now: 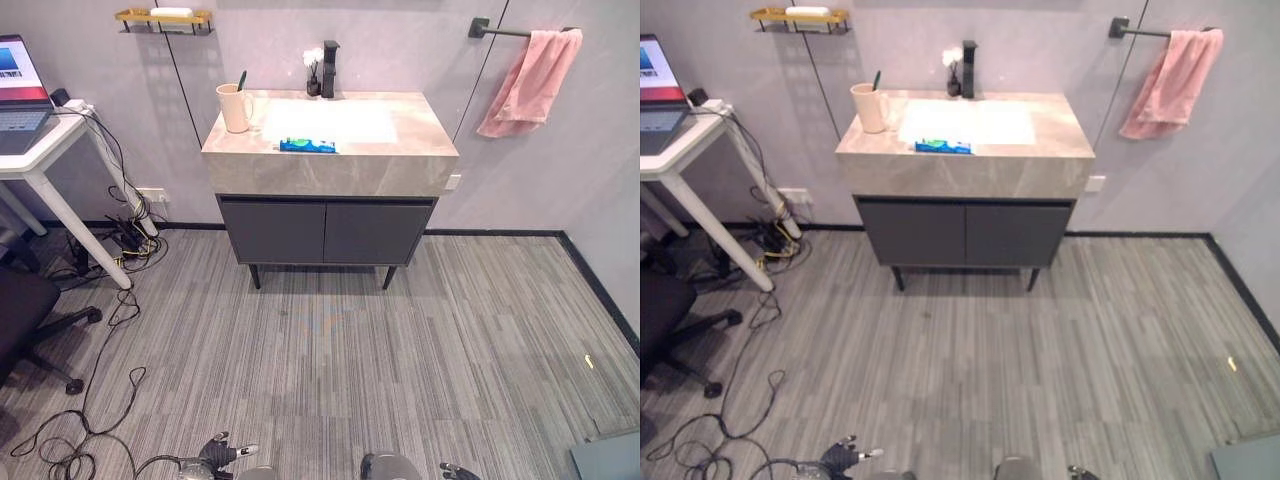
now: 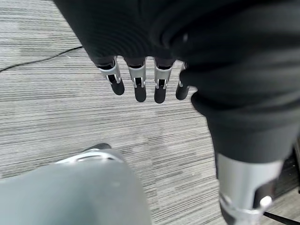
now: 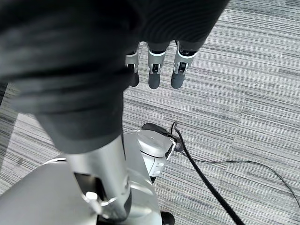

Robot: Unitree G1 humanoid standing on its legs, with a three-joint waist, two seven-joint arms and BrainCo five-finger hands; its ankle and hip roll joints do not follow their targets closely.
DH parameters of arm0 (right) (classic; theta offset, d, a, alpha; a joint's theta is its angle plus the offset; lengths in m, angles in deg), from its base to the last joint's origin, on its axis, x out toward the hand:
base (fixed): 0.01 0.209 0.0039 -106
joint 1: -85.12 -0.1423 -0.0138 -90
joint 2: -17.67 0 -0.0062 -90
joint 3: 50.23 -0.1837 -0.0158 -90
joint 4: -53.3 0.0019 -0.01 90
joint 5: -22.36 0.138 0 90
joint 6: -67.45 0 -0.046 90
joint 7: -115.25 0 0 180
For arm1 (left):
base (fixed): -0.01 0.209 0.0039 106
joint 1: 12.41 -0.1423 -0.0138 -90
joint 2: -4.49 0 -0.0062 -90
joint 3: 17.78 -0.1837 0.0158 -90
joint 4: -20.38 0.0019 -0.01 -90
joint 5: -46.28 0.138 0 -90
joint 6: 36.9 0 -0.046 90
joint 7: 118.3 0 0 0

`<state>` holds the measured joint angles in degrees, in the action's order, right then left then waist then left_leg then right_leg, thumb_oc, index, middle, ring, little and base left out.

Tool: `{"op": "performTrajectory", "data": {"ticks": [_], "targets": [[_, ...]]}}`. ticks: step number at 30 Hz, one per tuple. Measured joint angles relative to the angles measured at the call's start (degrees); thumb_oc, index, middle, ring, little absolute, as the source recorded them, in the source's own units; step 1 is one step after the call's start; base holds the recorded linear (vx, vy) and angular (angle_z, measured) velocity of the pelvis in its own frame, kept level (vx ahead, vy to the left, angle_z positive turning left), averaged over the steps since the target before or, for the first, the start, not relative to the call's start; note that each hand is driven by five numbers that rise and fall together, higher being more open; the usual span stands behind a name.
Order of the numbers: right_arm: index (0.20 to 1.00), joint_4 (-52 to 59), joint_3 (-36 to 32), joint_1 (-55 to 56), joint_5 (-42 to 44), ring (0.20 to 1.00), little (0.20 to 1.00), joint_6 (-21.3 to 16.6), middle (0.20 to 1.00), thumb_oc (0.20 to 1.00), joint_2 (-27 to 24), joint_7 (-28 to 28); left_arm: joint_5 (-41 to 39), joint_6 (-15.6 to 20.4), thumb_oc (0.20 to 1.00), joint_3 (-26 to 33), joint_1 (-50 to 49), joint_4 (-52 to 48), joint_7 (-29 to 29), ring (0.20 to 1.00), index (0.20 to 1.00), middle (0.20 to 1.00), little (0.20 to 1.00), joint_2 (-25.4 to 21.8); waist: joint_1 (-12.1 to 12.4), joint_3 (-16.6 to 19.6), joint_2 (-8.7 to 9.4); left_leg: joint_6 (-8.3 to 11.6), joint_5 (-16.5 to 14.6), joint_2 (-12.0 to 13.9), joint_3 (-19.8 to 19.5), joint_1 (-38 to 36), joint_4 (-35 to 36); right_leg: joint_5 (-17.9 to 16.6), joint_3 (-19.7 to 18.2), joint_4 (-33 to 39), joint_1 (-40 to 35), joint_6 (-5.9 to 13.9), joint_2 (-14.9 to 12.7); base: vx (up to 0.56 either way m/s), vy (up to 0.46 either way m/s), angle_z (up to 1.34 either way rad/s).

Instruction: Put brush and paste in cup on sink, flatten towel.

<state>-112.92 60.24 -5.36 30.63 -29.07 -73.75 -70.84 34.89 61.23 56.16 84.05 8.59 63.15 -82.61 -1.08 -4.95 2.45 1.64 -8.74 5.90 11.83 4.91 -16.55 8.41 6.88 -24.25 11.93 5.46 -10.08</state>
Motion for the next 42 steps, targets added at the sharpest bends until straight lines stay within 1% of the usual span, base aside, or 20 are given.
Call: {"op": "performTrajectory", "data": {"ticks": [3,9,12,13,14,16,17,19,21,25,28,35,39,41,42], "targets": [[1.000,-0.9,0.0,0.2,0.5,1.000,1.000,0.0,1.000,1.000,0.4,0.2,0.0,0.2,1.000,-0.4,-0.9,0.6,-0.5,1.000,1.000,1.000,1.000,0.0,0.0,0.8,0.01,0.39,0.4,-0.1,0.3,-0.8,1.0,-0.4,-0.1,0.7,-0.4,0.04,0.1,0.01,0.036,-0.04],[1.000,-1.7,0.0,0.2,0.0,1.000,1.000,0.0,1.000,1.000,0.6,1.1,0.1,0.1,1.000,-0.5,-1.4,1.7,-0.5,1.000,1.000,1.000,1.000,0.0,0.1,1.0,-0.14,0.01,0.6,-0.4,0.5,-1.5,2.0,-0.9,-0.1,2.2,-1.4,-0.04,0.0,0.03,0.040,-0.01],[1.000,-1.9,-0.1,0.8,0.3,1.000,1.000,0.1,1.000,1.000,0.6,1.1,0.6,0.2,1.000,-1.1,-2.4,0.4,-0.3,1.000,1.000,1.000,1.000,0.0,0.1,2.6,-0.43,-0.06,2.1,-0.8,1.1,-5.0,6.6,-2.2,-0.1,6.0,-4.3,0.19,0.3,0.06,0.059,-0.05],[1.000,0.2,-0.5,1.2,1.9,1.000,1.000,0.1,1.000,1.000,0.3,1.3,0.6,0.5,1.000,-1.4,-2.5,-2.2,0.0,1.000,1.000,1.000,1.000,-0.1,0.0,3.2,-0.55,-0.19,2.6,-1.1,1.1,-5.2,7.3,-2.6,-0.1,6.7,-4.5,0.29,0.2,-0.01,0.042,-0.04],[1.000,5.8,-2.0,2.3,4.2,1.000,1.000,0.0,1.000,1.000,-0.6,1.9,0.1,0.6,1.000,-2.7,-3.9,-9.3,0.2,1.000,1.000,1.000,1.000,-0.9,0.0,3.1,-0.65,-0.18,3.1,-1.3,1.2,-5.4,7.6,-3.1,-0.1,6.9,-4.7,0.70,0.2,-0.02,0.035,-0.01],[1.000,14.3,-2.6,2.8,6.5,1.000,1.000,-2.4,1.000,1.000,-1.4,2.3,-0.2,2.8,1.000,-3.2,-6.1,-22.3,0.1,1.000,1.000,1.000,1.000,-2.7,0.0,2.9,-0.70,-0.25,3.5,-1.6,1.2,-5.9,8.1,-3.6,-0.1,7.2,-5.1,0.76,0.2,0.00,0.000,0.00],[1.000,16.7,-2.6,2.6,6.9,1.000,1.000,-3.2,1.000,1.000,-1.4,2.3,-1.6,4.2,1.000,-3.1,-6.4,-25.5,0.0,1.000,1.000,1.000,1.000,-3.1,0.2,2.9,-0.68,-0.26,3.4,-1.7,1.2,-6.0,8.0,-3.6,-0.1,7.2,-5.3,0.77,0.1,0.01,0.004,0.05],[1.000,19.0,-2.6,1.1,7.1,1.000,1.000,-4.6,1.000,1.000,-1.2,2.2,-2.4,6.0,1.000,-3.1,-5.5,-27.8,0.0,1.000,1.000,1.000,1.000,-3.8,0.2,2.9,-0.73,-0.37,3.3,-1.8,1.1,-6.0,8.0,-3.5,-0.1,7.4,-5.5,0.84,0.0,0.01,0.001,0.02],[1.000,18.9,-2.5,-0.8,7.3,1.000,1.000,-4.7,1.000,1.000,-1.1,2.2,-2.9,6.2,1.000,-3.1,-4.0,-26.0,0.1,1.000,1.000,1.000,1.000,-3.9,0.2,2.4,-0.97,-0.47,3.2,-1.8,1.1,-6.8,8.3,-3.5,-0.1,7.8,-6.3,0.82,0.0,0.00,0.000,0.00],[1.000,18.1,-2.5,-1.3,7.3,1.000,1.000,-4.6,1.000,1.000,-1.1,2.2,-3.4,5.6,1.000,-2.9,-4.5,-21.9,0.2,1.000,1.000,1.000,1.000,-4.2,0.3,2.0,-1.35,-0.41,3.4,-1.7,1.1,-8.0,9.4,-3.3,-0.1,8.6,-7.3,0.98,-0.1,0.04,-0.012,-0.01],[1.000,16.8,-2.5,-0.8,7.3,1.000,1.000,-4.5,1.000,1.000,-1.1,2.2,-3.3,5.4,1.000,-2.9,-4.8,-20.3,0.2,1.000,1.000,1.000,1.000,-3.9,0.3,1.9,-1.41,0.04,4.3,-1.6,1.2,-9.2,10.9,-3.5,0.0,9.2,-8.0,0.68,0.2,0.00,0.000,0.00],[1.000,16.6,-2.5,-0.7,7.3,1.000,1.000,-4.5,1.000,1.000,-1.1,2.3,-3.3,5.4,1.000,-2.9,-4.5,-20.3,0.6,1.000,1.000,1.000,1.000,-3.9,0.3,1.9,-1.44,-0.13,4.4,-1.6,1.3,-10.9,11.9,-3.7,0.1,10.5,-9.9,0.99,0.5,0.00,0.011,0.00],[1.000,15.9,-2.5,-1.3,7.2,1.000,1.000,-4.5,1.000,1.000,-1.0,2.5,-3.2,5.2,1.000,-3.0,-3.9,-20.0,0.9,1.000,1.000,1.000,1.000,-3.8,0.3,2.1,-1.46,-0.30,4.3,-2.1,1.3,-10.9,11.9,-3.8,0.0,10.6,-9.9,1.18,0.1,-0.01,0.073,0.02],[1.000,14.6,-2.4,-2.3,7.2,1.000,1.000,-4.3,1.000,1.000,-0.8,3.5,-3.2,4.9,1.000,-3.2,-3.5,-19.6,1.4,1.000,1.000,1.000,1.000,-3.8,0.3,2.1,-1.54,-0.51,4.2,-2.5,1.3,-10.8,11.7,-3.9,-0.1,10.3,-9.8,1.37,-0.1,-0.03,0.087,0.01],[1.000,14.6,-2.4,-2.5,7.3,1.000,1.000,-4.3,1.000,1.000,-0.7,3.5,-3.2,4.8,1.000,-3.2,-3.4,-19.6,1.8,1.000,1.000,1.000,1.000,-3.9,0.3,2.1,-1.48,-0.64,4.1,-2.9,1.3,-10.7,11.7,-4.0,-0.1,10.2,-9.7,1.47,-0.5,-0.04,0.104,0.01]]}}
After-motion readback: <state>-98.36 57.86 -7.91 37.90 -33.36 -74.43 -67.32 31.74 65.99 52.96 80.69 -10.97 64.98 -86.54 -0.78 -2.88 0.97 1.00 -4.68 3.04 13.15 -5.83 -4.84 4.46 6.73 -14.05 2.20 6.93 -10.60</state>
